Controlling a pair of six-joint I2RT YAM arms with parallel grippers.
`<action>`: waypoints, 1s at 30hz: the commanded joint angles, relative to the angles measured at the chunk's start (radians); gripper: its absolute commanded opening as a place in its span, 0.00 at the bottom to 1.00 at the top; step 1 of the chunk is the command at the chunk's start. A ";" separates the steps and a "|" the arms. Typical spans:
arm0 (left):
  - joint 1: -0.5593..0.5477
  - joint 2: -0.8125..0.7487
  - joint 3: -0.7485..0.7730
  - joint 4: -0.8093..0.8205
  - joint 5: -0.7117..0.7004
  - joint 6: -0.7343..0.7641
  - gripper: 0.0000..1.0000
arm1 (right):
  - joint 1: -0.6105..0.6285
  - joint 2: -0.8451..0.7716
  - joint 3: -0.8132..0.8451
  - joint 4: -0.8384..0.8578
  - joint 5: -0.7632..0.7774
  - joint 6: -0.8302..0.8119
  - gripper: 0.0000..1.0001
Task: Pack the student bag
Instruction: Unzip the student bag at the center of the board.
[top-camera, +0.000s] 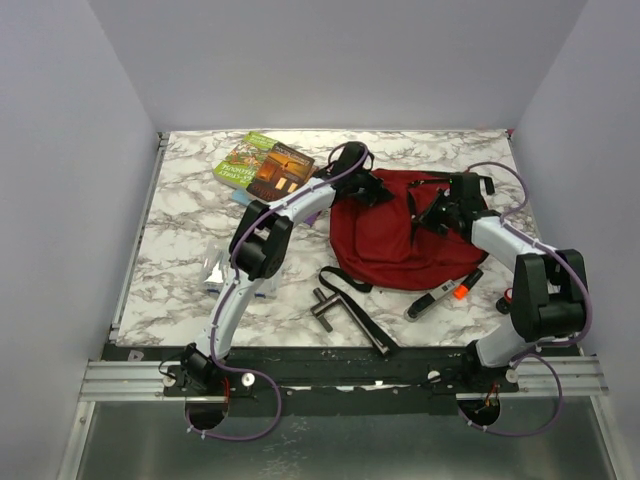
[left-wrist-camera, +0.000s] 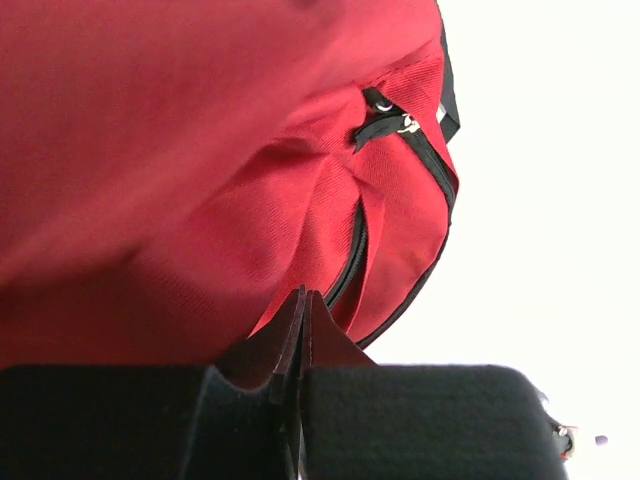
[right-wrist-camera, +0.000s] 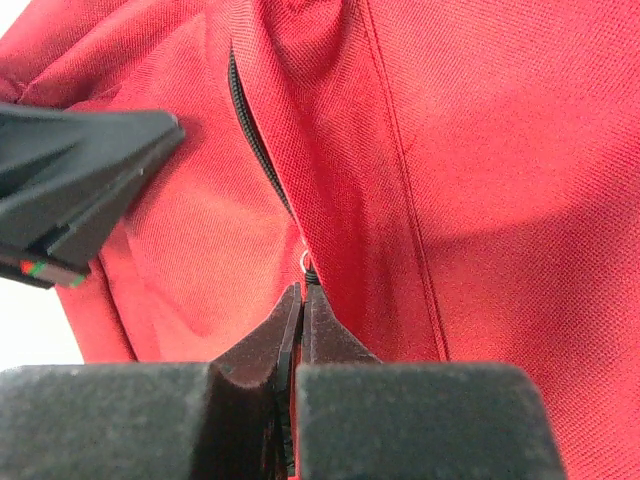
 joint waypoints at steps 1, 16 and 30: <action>-0.015 0.024 0.050 0.002 -0.027 0.009 0.00 | 0.005 -0.067 -0.068 -0.018 -0.069 -0.037 0.01; -0.083 -0.068 0.143 -0.301 -0.193 0.469 0.67 | 0.004 -0.105 -0.056 0.008 -0.130 -0.161 0.01; -0.111 0.004 0.160 -0.329 -0.178 0.202 0.59 | 0.004 -0.175 -0.060 0.010 -0.151 -0.172 0.01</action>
